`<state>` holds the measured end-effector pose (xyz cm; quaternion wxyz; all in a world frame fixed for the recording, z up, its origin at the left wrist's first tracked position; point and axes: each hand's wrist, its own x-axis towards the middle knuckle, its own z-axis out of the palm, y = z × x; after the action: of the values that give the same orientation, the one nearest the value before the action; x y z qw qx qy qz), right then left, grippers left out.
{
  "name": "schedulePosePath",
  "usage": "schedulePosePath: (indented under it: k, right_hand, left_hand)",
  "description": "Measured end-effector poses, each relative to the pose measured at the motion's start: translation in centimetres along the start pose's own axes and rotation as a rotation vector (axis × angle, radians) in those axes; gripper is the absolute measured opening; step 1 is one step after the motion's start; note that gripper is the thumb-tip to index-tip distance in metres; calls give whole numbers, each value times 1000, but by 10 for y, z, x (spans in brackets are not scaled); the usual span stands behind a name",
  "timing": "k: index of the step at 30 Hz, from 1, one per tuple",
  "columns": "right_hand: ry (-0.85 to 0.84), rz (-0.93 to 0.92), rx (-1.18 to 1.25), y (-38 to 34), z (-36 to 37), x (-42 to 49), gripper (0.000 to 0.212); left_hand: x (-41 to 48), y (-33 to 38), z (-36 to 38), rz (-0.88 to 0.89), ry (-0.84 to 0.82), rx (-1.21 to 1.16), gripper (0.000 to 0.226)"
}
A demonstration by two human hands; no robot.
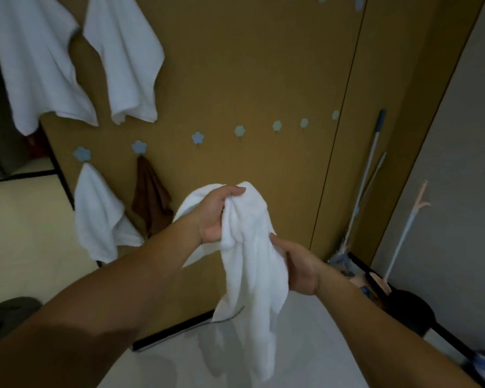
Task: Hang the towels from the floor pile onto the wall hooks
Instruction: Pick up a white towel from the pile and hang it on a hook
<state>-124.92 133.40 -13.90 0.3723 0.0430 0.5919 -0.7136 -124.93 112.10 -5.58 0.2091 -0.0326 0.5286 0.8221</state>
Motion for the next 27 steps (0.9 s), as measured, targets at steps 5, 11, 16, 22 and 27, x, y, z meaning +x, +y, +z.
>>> schedulePosePath:
  k: [5, 11, 16, 22, 27]
  right_hand:
    - [149, -210, 194, -43, 29, 5, 40]
    - [488, -380, 138, -81, 47, 7, 49]
    - [512, -398, -74, -77, 62, 15, 21]
    - [732, -395, -435, -67, 65, 29, 38]
    - [712, -324, -530, -59, 71, 28, 34]
  left_hand:
    - [-28, 21, -66, -20, 398, 343, 17]
    - [-72, 30, -157, -96, 593, 443, 54]
    - [-100, 45, -193, -134, 373, 314, 59]
    - [-109, 48, -222, 69, 550, 209, 36]
    - [-102, 51, -224, 163, 759, 338, 35]
